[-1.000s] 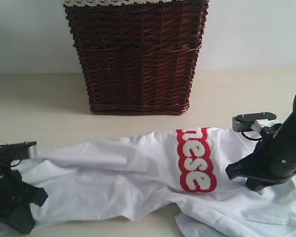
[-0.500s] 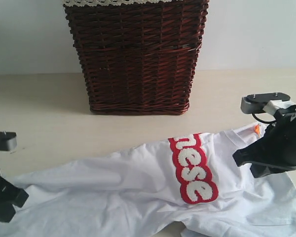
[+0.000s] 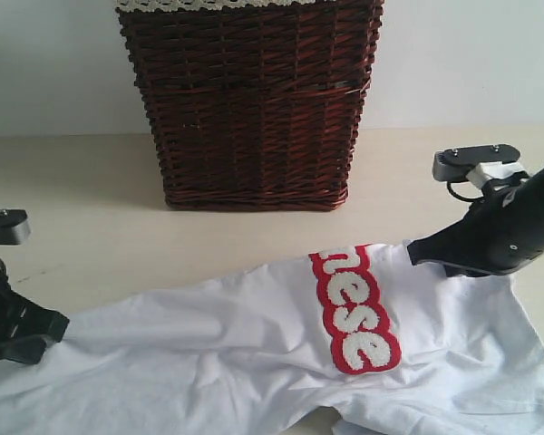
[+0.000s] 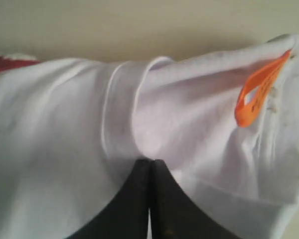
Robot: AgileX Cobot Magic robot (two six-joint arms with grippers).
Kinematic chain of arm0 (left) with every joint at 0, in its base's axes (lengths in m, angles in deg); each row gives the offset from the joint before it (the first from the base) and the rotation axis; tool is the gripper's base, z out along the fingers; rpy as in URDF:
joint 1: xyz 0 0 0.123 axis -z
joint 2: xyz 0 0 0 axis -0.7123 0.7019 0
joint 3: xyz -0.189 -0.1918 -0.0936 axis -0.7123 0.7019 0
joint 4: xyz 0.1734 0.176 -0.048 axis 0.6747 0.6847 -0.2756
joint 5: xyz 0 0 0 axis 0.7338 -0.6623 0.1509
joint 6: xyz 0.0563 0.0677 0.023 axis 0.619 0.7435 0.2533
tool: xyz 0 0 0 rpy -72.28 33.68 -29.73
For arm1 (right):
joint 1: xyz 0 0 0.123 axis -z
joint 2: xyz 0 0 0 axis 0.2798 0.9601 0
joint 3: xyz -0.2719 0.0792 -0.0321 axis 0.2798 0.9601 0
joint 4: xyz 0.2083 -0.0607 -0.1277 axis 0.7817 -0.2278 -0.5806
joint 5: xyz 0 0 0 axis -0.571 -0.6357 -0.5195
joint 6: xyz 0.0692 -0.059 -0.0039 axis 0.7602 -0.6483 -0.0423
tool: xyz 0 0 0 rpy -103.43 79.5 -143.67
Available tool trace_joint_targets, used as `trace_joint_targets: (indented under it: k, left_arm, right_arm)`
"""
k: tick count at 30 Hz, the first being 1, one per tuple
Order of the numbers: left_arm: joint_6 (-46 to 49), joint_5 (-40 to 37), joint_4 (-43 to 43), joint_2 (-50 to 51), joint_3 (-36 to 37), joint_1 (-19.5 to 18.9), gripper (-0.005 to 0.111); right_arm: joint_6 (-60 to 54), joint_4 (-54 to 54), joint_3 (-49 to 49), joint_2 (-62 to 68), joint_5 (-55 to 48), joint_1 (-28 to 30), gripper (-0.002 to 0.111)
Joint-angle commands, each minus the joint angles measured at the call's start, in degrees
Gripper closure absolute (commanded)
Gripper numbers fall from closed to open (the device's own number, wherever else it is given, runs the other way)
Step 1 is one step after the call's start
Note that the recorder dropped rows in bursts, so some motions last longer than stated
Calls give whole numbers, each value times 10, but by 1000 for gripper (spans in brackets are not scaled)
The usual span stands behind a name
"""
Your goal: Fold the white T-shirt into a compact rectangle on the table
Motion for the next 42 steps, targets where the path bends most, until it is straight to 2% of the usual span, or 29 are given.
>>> trace_joint_targets:
  k: [1, 4, 11, 21, 25, 32, 36, 42]
  left_arm:
    - [-11, 103, 3, 69, -1, -3, 107]
    - [-16, 139, 5, 115, -10, -18, 107]
    - [-14, 132, 19, 211, -81, -58, 107]
    - [-12, 135, 42, 236, -142, -60, 107]
    - [2, 139, 40, 205, -142, -54, 107]
    - [0, 106, 40, 92, -137, -52, 107]
    - [1, 90, 40, 18, -128, -52, 107]
    - [16, 23, 35, -105, -122, -52, 107]
  right_arm:
    - [88, -88, -39, 52, 56, 17, 108]
    - [105, -99, -70, 96, 55, 35, 108]
    - [98, -116, -134, 177, 51, 59, 108]
    - [98, -133, -165, 203, 78, 96, 108]
    - [95, -133, -165, 194, 77, 95, 108]
    - [94, -110, -165, 116, 39, 95, 108]
    - [60, -110, -164, 36, -1, 75, 108]
    - [4, -110, -163, -92, -95, 27, 107]
